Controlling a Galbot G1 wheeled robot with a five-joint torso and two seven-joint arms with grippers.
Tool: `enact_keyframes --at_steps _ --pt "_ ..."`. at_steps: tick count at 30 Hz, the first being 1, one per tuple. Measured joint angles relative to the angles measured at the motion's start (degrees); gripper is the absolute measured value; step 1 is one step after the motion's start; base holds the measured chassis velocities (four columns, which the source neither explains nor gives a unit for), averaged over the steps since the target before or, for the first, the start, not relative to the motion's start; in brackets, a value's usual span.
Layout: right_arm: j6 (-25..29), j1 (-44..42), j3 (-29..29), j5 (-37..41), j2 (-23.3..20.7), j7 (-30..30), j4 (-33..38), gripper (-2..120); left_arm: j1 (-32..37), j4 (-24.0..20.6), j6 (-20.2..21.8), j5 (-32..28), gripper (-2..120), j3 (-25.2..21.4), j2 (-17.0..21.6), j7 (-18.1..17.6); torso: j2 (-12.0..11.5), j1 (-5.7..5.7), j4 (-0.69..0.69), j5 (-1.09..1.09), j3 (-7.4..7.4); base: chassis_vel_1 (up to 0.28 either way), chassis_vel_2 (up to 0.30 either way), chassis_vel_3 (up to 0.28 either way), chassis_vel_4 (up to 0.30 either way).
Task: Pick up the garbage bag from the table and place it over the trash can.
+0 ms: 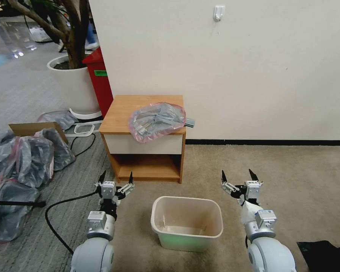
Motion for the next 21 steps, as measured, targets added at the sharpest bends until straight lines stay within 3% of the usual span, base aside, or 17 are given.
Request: enact_keyframes --at_steps 21 --pt "0.0 0.0 0.0 0.0 0.0 0.0 0.0 100 0.0 0.0 0.0 0.0 100 0.0 0.0 0.0 0.0 0.0 0.0 0.0 0.0 0.0 0.0 0.0 0.0"
